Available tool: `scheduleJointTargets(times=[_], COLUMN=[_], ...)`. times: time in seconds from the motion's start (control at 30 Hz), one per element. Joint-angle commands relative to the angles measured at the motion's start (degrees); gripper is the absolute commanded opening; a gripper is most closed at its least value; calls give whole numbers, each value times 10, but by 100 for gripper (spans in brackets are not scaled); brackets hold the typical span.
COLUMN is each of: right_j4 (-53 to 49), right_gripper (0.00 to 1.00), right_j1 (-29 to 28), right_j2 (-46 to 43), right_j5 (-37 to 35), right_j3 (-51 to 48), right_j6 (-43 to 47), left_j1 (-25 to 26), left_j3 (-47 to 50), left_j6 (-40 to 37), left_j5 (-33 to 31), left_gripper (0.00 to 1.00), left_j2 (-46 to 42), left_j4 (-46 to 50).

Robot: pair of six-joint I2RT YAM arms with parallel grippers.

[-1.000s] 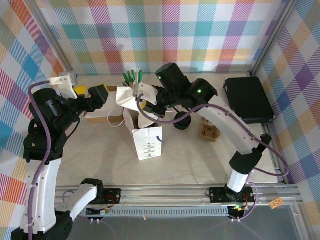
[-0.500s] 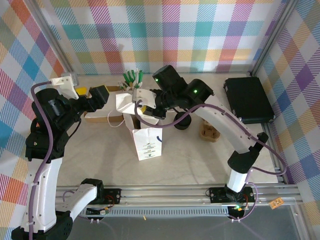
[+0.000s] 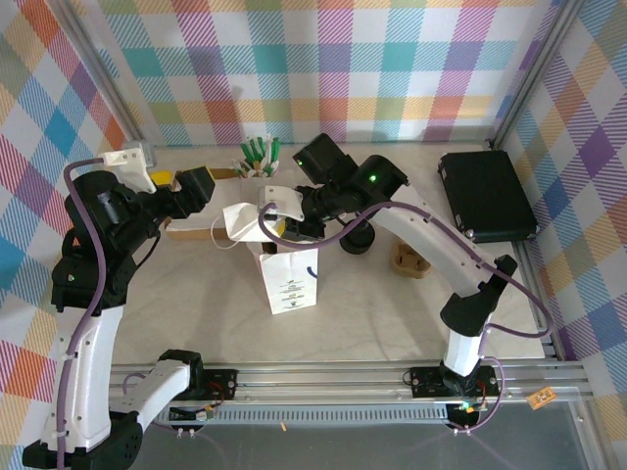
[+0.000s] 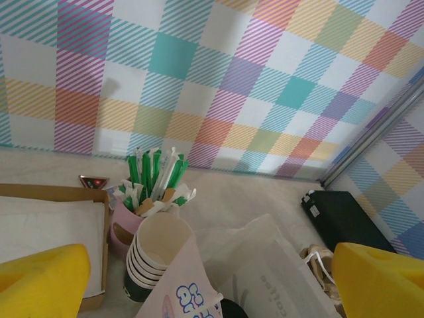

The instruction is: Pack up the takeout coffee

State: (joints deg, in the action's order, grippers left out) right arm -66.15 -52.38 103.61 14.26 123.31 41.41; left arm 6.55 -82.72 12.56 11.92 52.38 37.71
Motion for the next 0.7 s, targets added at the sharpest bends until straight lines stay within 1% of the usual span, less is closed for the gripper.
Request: scheduleJointTargets(times=[0.0, 0.3, 0.43, 0.67], right_j4=[-20, -28, -30, -34], right_gripper=[21, 24, 31, 40], right_j1=[-4, -4, -3, -3], right_j2=[7, 13, 14, 12], right_j5=[33, 45, 50, 51], right_j3=[11, 5, 5, 10], right_j6=[2, -7, -11, -17], left_j1=[-4, -4, -4, -4], left_j3=[-5, -1, 1, 2], left_j6=[0, -3, -2, -5], left_j5=[6, 5, 6, 6], left_gripper=[93, 93, 93, 93], left_j2=[-5, -9, -10, -8], left_j4=[9, 14, 14, 12])
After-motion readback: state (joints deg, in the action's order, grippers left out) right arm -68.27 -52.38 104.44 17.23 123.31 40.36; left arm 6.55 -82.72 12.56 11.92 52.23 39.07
